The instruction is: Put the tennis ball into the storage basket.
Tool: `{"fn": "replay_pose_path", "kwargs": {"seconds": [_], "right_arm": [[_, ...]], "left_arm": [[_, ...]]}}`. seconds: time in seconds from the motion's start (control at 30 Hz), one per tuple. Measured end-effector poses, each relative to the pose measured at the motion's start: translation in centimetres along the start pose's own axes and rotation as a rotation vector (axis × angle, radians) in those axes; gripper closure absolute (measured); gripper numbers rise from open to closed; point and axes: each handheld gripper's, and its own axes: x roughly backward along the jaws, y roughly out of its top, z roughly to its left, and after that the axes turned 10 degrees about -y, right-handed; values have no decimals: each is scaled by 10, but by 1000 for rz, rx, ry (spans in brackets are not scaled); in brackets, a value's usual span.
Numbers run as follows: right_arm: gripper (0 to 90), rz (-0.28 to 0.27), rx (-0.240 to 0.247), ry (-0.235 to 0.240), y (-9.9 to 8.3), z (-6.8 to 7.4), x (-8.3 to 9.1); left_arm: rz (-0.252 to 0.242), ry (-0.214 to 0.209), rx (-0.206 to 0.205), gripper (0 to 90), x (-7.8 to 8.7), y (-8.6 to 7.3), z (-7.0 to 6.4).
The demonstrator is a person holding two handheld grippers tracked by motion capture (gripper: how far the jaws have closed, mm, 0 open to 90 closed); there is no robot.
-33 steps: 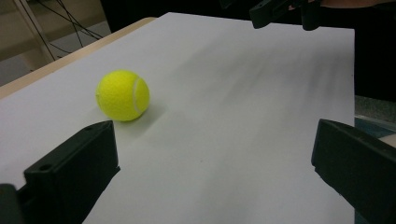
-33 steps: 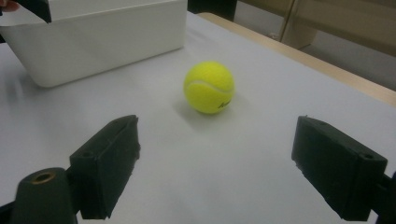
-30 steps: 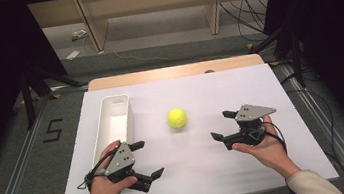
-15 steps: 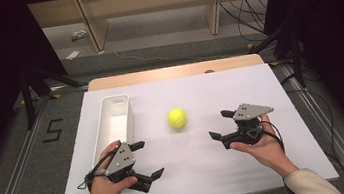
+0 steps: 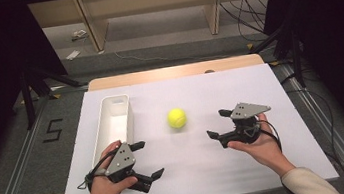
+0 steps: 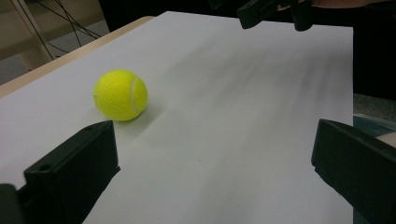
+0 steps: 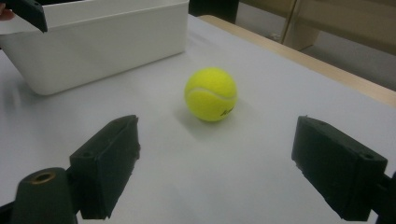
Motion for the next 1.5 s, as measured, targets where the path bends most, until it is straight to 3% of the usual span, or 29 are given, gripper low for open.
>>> {"fn": "replay_pose_path", "kwargs": {"seconds": [1.5], "right_arm": [[156, 11, -23, 17, 9, 2, -26]], "left_arm": [[-1, -1, -2, 1, 0, 0, 0]]}}
